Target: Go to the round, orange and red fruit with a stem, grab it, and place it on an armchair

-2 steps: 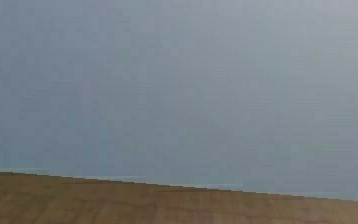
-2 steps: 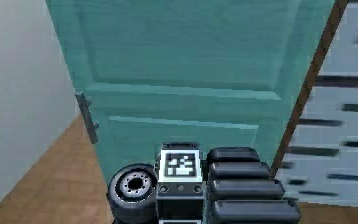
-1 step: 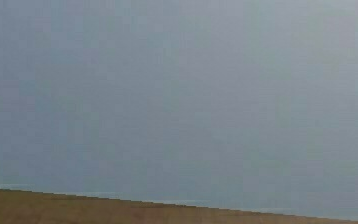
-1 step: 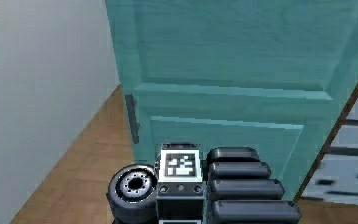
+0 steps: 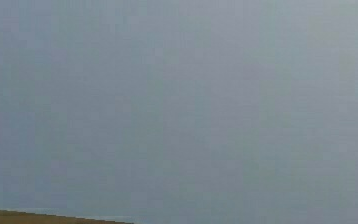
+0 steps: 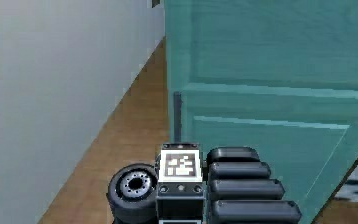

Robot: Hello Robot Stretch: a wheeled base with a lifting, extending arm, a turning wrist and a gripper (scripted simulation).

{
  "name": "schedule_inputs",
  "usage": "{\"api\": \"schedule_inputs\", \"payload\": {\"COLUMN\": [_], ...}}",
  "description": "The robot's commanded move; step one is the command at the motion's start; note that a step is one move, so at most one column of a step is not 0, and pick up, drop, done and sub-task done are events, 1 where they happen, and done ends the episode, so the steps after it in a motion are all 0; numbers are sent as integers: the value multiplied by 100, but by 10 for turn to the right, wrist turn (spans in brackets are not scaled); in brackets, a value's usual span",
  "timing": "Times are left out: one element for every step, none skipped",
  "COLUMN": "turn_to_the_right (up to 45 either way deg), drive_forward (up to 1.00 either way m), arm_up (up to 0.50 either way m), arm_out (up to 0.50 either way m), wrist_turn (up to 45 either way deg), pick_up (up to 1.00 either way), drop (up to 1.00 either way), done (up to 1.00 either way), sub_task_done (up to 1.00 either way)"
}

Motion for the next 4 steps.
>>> {"api": "schedule_inputs", "payload": {"turn_to_the_right": [450, 120, 0, 390], "drive_forward": [0, 0, 95, 0], "arm_up": [0, 0, 0, 0], "arm_out": [0, 0, 0, 0], "wrist_turn": [0, 0, 0, 0], "pick_up": [0, 0, 0, 0], "drop": [0, 0, 0, 0], "done": [0, 0, 0, 0], "sub_task_done": [0, 0, 0, 0]}}
